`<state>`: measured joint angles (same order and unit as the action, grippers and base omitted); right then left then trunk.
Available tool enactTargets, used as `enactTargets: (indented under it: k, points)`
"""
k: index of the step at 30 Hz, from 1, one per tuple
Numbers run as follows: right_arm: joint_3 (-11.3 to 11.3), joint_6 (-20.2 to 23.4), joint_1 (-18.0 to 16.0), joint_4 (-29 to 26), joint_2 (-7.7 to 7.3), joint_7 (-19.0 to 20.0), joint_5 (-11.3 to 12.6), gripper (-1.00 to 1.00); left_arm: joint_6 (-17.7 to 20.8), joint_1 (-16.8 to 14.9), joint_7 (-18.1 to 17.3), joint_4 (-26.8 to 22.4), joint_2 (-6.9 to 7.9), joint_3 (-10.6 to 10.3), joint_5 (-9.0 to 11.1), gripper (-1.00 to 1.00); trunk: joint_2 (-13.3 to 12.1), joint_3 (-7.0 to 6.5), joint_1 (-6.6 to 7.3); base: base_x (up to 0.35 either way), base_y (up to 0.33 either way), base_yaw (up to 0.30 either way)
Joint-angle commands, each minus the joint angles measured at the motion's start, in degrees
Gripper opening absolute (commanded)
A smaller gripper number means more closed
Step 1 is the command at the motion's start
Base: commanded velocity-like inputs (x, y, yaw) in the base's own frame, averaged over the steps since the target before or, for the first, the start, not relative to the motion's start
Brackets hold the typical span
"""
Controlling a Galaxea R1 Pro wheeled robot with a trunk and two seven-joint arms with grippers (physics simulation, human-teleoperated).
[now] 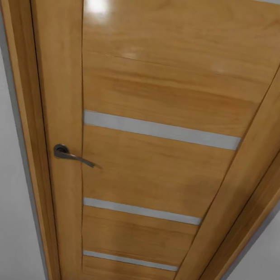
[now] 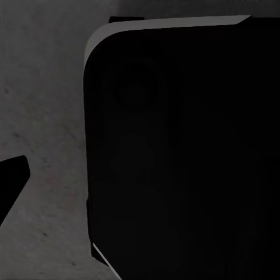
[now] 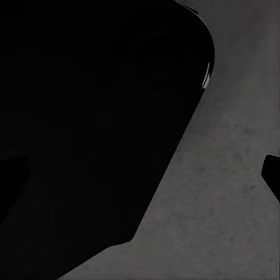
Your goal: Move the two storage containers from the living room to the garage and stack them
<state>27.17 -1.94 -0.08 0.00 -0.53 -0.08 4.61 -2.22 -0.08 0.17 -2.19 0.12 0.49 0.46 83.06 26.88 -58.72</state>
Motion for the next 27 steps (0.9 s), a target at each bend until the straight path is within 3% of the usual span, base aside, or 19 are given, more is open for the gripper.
enactTargets:
  k: [1,27]
  points:
    - [0.5,-0.2,0.0,0.0,0.00,0.0,0.5,1.00,-0.2,0.0,0.0,0.0,0.00,0.0,0.0,1.00,0.0,0.05,-0.01,0.114,-0.070,0.000]
    - [0.4,-0.2,0.0,0.0,0.00,0.0,0.6,1.00,-0.2,0.0,0.1,0.0,0.02,0.0,0.0,1.00,0.0,0.05,-0.01,0.026,-0.023,0.000]
